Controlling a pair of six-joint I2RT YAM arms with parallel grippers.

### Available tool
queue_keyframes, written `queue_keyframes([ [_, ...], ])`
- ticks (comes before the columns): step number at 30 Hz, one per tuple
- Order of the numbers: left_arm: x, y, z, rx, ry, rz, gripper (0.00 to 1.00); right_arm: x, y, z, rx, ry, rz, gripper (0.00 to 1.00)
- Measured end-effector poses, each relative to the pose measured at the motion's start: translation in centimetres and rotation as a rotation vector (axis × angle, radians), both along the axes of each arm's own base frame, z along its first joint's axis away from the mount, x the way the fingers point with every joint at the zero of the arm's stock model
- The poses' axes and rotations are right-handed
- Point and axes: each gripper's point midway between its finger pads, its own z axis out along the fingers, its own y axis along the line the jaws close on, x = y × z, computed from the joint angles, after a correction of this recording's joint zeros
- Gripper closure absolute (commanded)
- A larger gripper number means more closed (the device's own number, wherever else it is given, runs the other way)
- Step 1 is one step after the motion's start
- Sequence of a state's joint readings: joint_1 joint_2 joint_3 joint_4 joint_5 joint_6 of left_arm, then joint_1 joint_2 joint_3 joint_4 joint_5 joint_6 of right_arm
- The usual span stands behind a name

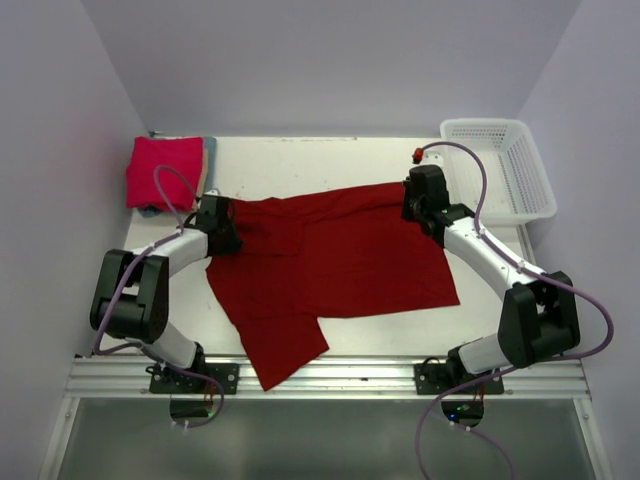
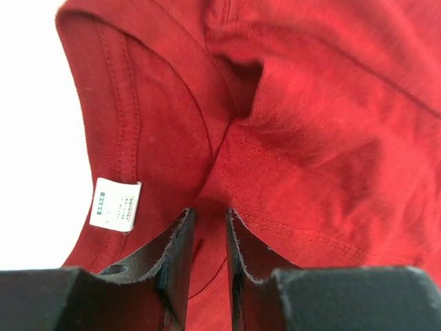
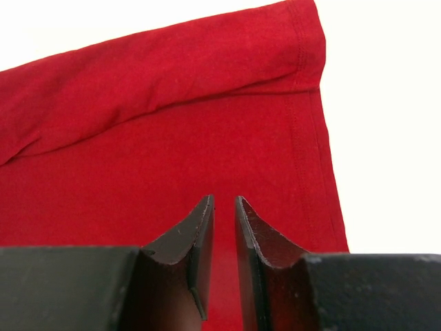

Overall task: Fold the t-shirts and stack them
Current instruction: Fold the tshirt

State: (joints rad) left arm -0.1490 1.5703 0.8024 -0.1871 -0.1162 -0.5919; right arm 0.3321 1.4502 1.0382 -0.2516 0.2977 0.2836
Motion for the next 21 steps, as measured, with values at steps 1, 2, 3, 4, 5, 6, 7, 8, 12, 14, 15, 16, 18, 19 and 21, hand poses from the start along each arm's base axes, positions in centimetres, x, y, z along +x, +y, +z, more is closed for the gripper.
queue_keyframes([
  [1,-0.1,-0.1,-0.3,-0.003,0.009,-0.003,0.73,0.0,0.0,0.0,0.0,0.0,0.0,0.78],
  [2,-0.1,-0.1,-0.6,-0.006,0.013,-0.005,0.73,0.0,0.0,0.0,0.0,0.0,0.0,0.78],
  [3,-0.1,-0.2,-0.7,-0.007,0.012,-0.006,0.73,0.0,0.0,0.0,0.0,0.0,0.0,0.78],
  [4,0.0,-0.2,-0.6,-0.01,0.006,-0.007,0.73,0.0,0.0,0.0,0.0,0.0,0.0,0.78],
  [5,0.1,-0.2,-0.6,-0.01,0.003,-0.007,0.73,0.0,0.0,0.0,0.0,0.001,0.0,0.78],
  [6,0.1,-0.2,-0.7,-0.011,0.001,-0.006,0.73,0.0,0.0,0.0,0.0,0.001,0.0,0.78],
  [7,0.2,-0.2,-0.7,-0.012,-0.003,-0.006,0.74,0.0,0.0,0.0,0.0,0.001,0.0,0.78],
  [8,0.4,-0.2,-0.6,-0.012,-0.008,-0.005,0.74,0.0,0.0,0.0,-0.001,0.001,0.0,0.78],
  [12,0.4,-0.1,-0.7,-0.009,-0.012,-0.002,0.73,0.0,0.0,0.0,-0.001,0.001,0.0,0.78],
  [14,0.4,0.0,-0.7,-0.006,-0.013,0.001,0.71,0.0,0.0,0.0,-0.001,0.001,0.0,0.78],
  [15,0.4,0.1,-0.6,-0.002,-0.014,0.003,0.71,0.0,0.0,0.0,-0.001,0.001,0.0,0.78],
  [16,0.3,0.3,-0.6,0.006,-0.012,0.009,0.71,0.0,0.0,0.0,-0.001,0.001,0.0,0.78],
  [18,0.0,0.7,-0.6,0.023,-0.007,0.02,0.7,0.0,0.0,0.0,-0.001,0.001,-0.001,0.78],
  [19,-0.2,0.9,-0.5,0.031,-0.004,0.026,0.69,0.0,0.0,0.0,-0.001,0.001,-0.001,0.78],
  [21,-0.5,1.2,-0.6,0.044,0.006,0.034,0.69,0.0,0.0,0.0,-0.001,0.001,-0.001,0.78],
])
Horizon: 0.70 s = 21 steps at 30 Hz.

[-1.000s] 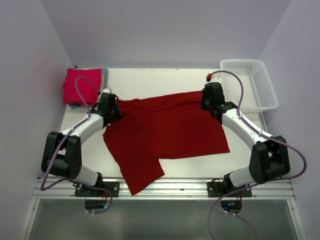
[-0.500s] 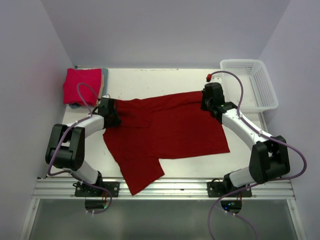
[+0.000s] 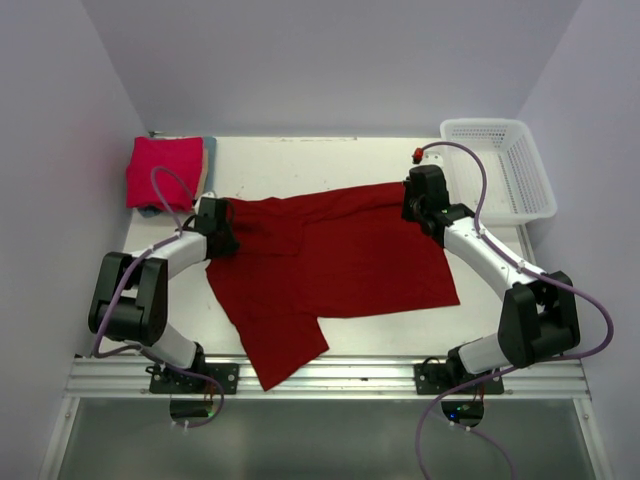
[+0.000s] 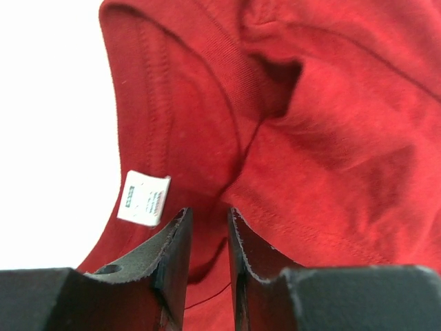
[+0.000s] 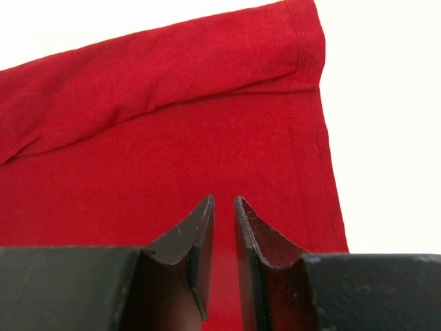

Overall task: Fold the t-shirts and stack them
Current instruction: Fold the tshirt

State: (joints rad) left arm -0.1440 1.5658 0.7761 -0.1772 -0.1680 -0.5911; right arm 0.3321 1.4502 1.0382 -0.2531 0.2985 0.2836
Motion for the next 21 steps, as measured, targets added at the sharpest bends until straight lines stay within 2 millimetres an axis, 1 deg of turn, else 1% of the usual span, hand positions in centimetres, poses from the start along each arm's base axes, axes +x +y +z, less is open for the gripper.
queue_keyframes([
  [6,-0.4,0.3,-0.2,0.015,0.011,0.008,0.7,0.0,0.0,0.0,0.0,0.0,0.0,0.79],
  [8,-0.3,0.3,-0.3,0.013,0.009,0.007,0.73,0.0,0.0,0.0,0.0,0.0,0.0,0.79],
  [13,0.5,-0.2,-0.4,-0.006,-0.028,-0.009,0.85,0.0,-0.1,0.0,-0.003,0.001,-0.002,0.79],
  [15,0.7,-0.4,-0.4,-0.021,-0.042,-0.016,0.87,0.0,-0.1,0.0,-0.003,0.001,-0.002,0.8],
  [19,0.9,-0.8,-0.3,-0.044,-0.054,-0.03,0.87,0.0,-0.1,0.0,-0.003,0.001,-0.002,0.8],
  [21,0.8,-1.0,-0.3,-0.054,-0.052,-0.037,0.83,0.0,-0.1,0.0,-0.003,0.001,-0.002,0.8],
])
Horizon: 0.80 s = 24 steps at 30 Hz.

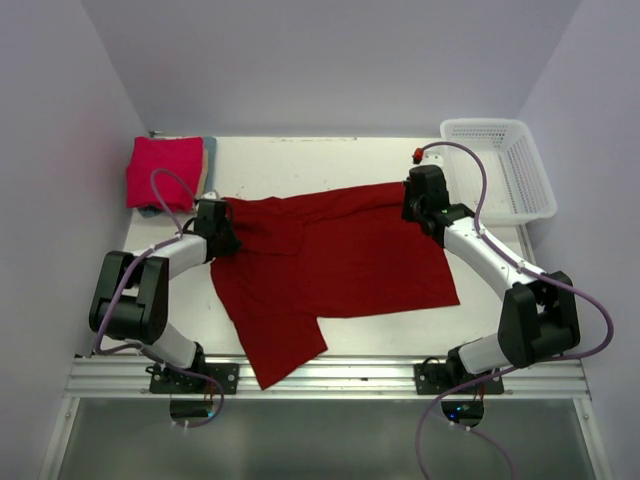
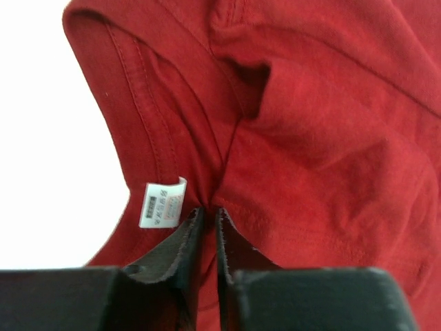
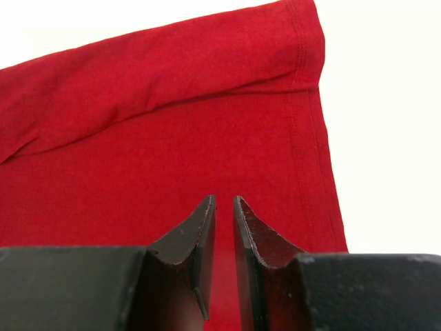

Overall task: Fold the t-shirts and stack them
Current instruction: Fold the tshirt

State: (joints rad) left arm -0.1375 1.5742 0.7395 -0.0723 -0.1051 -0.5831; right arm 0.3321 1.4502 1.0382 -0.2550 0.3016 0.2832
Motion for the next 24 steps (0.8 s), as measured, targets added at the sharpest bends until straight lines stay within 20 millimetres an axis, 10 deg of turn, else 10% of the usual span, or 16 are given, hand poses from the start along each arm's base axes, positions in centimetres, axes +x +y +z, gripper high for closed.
queue_keyframes([
  [13,-0.6,-0.6,2.9,-0.035,-0.034,-0.025,0.76,0.0,0.0,0.0,0.001,0.0,0.0,0.8],
  [24,-0.1,-0.5,0.1,-0.02,0.03,-0.019,0.79,0.0,0.0,0.0,0.0,0.0,0.0,0.8],
])
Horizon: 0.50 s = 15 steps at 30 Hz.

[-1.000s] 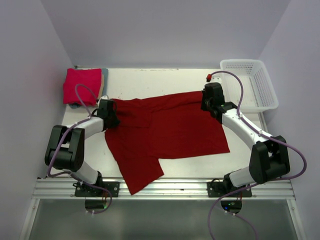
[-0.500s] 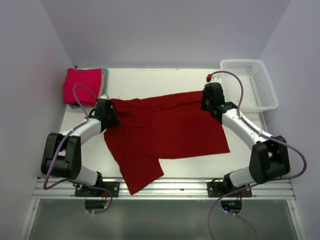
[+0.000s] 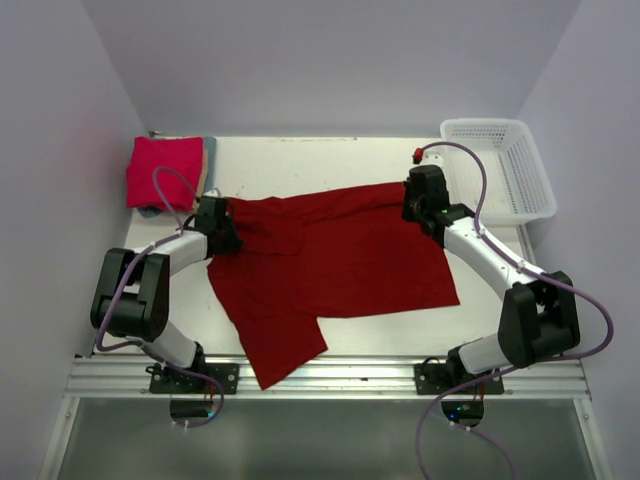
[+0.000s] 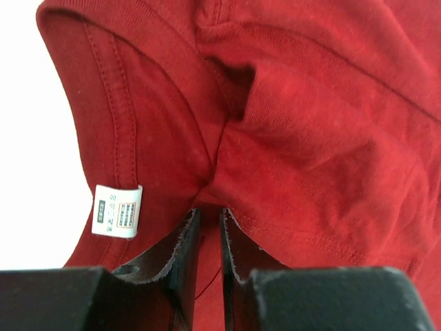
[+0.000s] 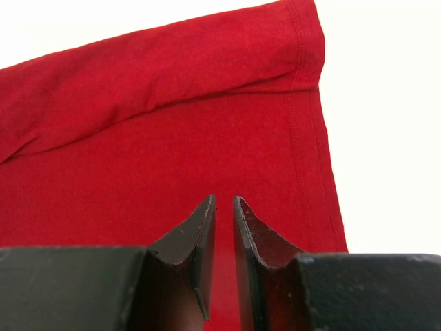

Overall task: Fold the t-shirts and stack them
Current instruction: Fold the tshirt

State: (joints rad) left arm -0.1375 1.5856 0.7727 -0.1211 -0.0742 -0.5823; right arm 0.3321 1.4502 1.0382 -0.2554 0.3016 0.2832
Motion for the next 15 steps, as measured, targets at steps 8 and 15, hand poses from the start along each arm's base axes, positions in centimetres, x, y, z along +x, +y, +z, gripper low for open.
queue_keyframes([
  [8,0.33,0.12,-0.01,0.007,-0.01,0.006,0.79,0.0,0.0,0.0,0.0,0.0,0.0,0.8],
  [15,-0.36,0.82,0.46,0.036,-0.001,0.025,0.78,0.0,0.0,-0.01,0.0,0.0,0.0,0.8],
])
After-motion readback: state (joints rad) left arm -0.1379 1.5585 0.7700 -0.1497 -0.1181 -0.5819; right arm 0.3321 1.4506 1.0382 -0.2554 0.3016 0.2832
